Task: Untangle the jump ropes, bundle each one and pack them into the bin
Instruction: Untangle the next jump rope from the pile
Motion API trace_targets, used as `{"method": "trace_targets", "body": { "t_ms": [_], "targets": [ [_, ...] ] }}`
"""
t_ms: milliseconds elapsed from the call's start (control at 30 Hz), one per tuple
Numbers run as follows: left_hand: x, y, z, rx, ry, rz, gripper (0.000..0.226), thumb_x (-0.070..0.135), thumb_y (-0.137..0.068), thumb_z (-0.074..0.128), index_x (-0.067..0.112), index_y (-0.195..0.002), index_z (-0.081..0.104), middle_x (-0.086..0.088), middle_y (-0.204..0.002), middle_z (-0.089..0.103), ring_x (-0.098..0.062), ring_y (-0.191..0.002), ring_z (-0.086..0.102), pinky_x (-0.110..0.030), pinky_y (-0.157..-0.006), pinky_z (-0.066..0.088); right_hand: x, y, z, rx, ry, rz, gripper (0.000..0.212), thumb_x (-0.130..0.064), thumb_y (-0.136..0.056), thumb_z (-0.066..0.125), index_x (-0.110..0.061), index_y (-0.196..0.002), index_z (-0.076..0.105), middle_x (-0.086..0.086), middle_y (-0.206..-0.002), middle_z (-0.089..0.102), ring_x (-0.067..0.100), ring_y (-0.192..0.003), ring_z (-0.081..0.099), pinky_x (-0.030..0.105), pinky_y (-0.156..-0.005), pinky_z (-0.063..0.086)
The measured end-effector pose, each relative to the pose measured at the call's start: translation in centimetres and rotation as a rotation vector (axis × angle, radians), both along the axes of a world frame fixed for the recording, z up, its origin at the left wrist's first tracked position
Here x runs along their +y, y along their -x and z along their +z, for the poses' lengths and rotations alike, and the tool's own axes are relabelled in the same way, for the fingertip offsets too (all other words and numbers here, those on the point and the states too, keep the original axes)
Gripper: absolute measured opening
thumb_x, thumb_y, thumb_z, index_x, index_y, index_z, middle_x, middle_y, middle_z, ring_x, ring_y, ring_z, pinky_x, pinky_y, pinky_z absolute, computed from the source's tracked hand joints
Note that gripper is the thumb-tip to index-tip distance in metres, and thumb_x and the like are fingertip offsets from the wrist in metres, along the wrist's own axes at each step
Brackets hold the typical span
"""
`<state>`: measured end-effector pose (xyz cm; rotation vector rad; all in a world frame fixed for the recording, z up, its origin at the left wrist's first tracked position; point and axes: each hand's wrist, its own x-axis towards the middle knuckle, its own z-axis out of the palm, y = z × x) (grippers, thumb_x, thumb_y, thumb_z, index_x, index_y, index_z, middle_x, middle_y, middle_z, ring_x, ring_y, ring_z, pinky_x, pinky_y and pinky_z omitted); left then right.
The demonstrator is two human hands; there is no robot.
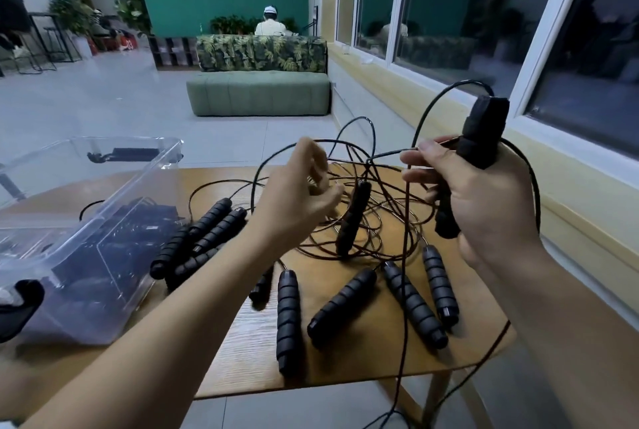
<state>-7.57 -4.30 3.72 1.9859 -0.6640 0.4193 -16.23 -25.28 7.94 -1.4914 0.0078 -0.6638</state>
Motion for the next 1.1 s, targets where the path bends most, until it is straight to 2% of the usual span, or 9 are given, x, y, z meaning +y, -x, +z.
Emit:
{"method": "trace_targets", "body": {
  "t_ms": [100,233,333,467,533,667,867,1000,1100],
  "targets": [
    [-0.5,-0.1,-1.2,-0.062,-0.159,0.057,0.021,0.027,-0.091,0.082,0.026,-0.09,0.061,0.007,-0.078,0.068,-0.009,-0.073,0.069,-0.04,-0.07,0.06,0.1,-0.1,0.0,0.017,0.013,-0.004,0.014,-0.021,-0.102,0.073,-0.008,-0.105,0.072,0.008,-0.095,0.083,0.027,-0.082,0.081,0.024,-0.058,0.051],
    [-2.2,-0.2,-2.2,-0.055,-0.216,-0.083,0.01,0.023,-0.094,0.078,0.028,-0.103,0.078,0.018,-0.095,0.075,0.004,-0.088,0.07,-0.022,-0.079,0.059,0.4,0.2,0.1,0.015,0.01,0.02,0.015,-0.022,-0.102,0.074,-0.008,-0.106,0.072,0.009,-0.095,0.083,0.028,-0.081,0.08,0.028,-0.06,0.051],
    [-3.5,-0.3,-3.5,-0.041,-0.326,-0.132,0.014,0.027,-0.096,0.073,0.032,-0.107,0.082,0.024,-0.09,0.073,0.01,-0.084,0.067,-0.011,-0.075,0.049,0.5,0.4,0.3,0.002,0.019,0.023,0.016,-0.022,-0.102,0.074,-0.007,-0.106,0.072,0.009,-0.094,0.083,0.028,-0.079,0.08,0.03,-0.061,0.051],
    [-4.8,-0.3,-4.5,-0.196,-0.511,-0.091,0.015,0.043,-0.093,0.07,0.035,-0.1,0.08,0.015,-0.091,0.071,-0.009,-0.084,0.065,-0.034,-0.073,0.056,0.3,0.6,0.3,-0.002,0.022,0.03,0.014,-0.022,-0.102,0.073,-0.008,-0.105,0.072,0.009,-0.094,0.083,0.028,-0.079,0.08,0.028,-0.059,0.051],
    [-5.1,-0.4,-4.4,-0.233,-0.581,0.01,0.019,0.05,-0.091,0.068,0.037,-0.102,0.078,0.013,-0.091,0.072,-0.016,-0.086,0.066,-0.037,-0.072,0.056,0.2,0.6,0.1,0.0,0.026,0.032,0.014,-0.022,-0.102,0.073,-0.008,-0.106,0.072,0.01,-0.095,0.083,0.028,-0.078,0.079,0.028,-0.06,0.051],
    [-5.0,-0.7,-4.8,-0.176,-0.69,0.104,0.03,0.054,-0.087,0.068,0.036,-0.111,0.072,0.008,-0.091,0.071,-0.024,-0.088,0.066,-0.039,-0.075,0.058,0.0,0.7,0.0,0.0,0.015,0.041,0.014,-0.022,-0.102,0.074,-0.008,-0.104,0.072,0.011,-0.094,0.082,0.027,-0.075,0.078,0.028,-0.06,0.052],
    [-5.2,-1.2,-5.8,-0.114,-0.68,0.206,0.055,0.052,-0.084,0.077,0.03,-0.13,0.054,0.005,-0.105,0.069,-0.027,-0.097,0.066,-0.04,-0.076,0.057,-0.1,0.9,-0.1,-0.013,0.024,0.052,0.011,-0.021,-0.102,0.073,-0.01,-0.102,0.072,0.011,-0.094,0.082,0.026,-0.073,0.076,0.031,-0.061,0.052],
    [-5.1,-1.6,-6.1,-0.075,-0.612,0.287,0.056,0.052,-0.083,0.08,0.03,-0.122,0.046,0.007,-0.115,0.063,-0.023,-0.103,0.062,-0.037,-0.074,0.05,-0.1,1.1,0.1,-0.025,0.007,0.055,0.009,-0.02,-0.101,0.074,-0.01,-0.101,0.072,0.012,-0.094,0.082,0.024,-0.07,0.075,0.03,-0.06,0.051],
    [-4.8,-2.2,-6.7,0.004,-0.535,0.273,0.062,0.058,-0.078,0.082,0.034,-0.123,0.046,0.011,-0.125,0.058,-0.02,-0.112,0.059,-0.042,-0.085,0.054,0.0,1.1,0.1,-0.029,0.006,0.059,0.01,-0.019,-0.101,0.073,-0.009,-0.1,0.072,0.013,-0.093,0.082,0.024,-0.069,0.074,0.031,-0.059,0.05]
  ]
}}
